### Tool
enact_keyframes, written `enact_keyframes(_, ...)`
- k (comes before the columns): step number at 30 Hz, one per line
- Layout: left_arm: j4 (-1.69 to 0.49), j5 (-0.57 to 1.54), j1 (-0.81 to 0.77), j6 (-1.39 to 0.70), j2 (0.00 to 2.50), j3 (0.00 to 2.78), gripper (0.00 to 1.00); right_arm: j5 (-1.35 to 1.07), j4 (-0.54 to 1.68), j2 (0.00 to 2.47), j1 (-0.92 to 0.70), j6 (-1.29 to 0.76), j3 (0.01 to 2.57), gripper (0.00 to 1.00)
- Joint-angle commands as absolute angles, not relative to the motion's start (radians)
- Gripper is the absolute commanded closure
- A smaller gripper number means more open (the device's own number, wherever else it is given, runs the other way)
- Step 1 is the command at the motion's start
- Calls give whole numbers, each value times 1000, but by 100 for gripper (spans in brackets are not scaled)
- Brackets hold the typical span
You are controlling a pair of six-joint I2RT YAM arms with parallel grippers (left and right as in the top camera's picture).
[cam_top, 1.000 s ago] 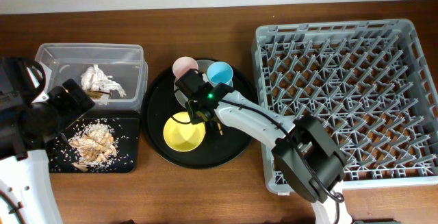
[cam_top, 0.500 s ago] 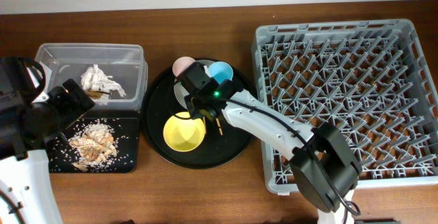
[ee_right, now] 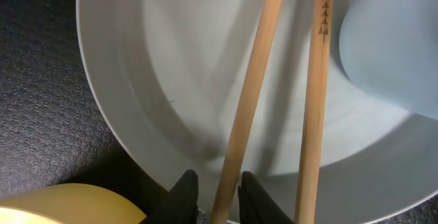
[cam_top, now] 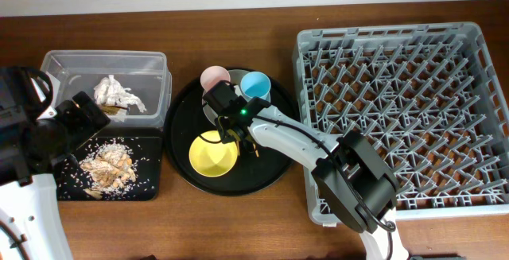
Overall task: Sort waste into correct bins and load items into the dishwasher rack
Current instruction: 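Grasp one chopstick with the right gripper beside the plate, then carry the chopstick to the dishwasher rack and insert it upright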
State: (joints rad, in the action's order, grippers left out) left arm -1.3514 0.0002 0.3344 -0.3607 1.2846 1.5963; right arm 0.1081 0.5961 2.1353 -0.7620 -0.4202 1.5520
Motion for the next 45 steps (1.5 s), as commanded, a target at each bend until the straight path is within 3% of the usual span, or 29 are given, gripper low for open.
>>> enact_keyframes(1, -1353, 1, 338, -370, 1283, 1605, 1, 118, 597, 2150, -765, -428, 1554, 79)
enact_keyframes(9, -1353, 1, 337, -370, 1283, 1605, 1, 118, 609, 2134, -764, -427, 1554, 96)
enact_keyframes(24, -1353, 1, 338, -370, 1283, 1605, 1, 199, 787, 1861, -742, -427, 1556, 96)
enact_keyframes(34, -1353, 1, 337, -370, 1283, 1605, 1, 196, 1125, 1710, -469, -371, 1549, 96)
enact_keyframes(45, -1353, 1, 338, -370, 1283, 1605, 1, 189, 1100, 1715, -327, -353, 1438, 95)
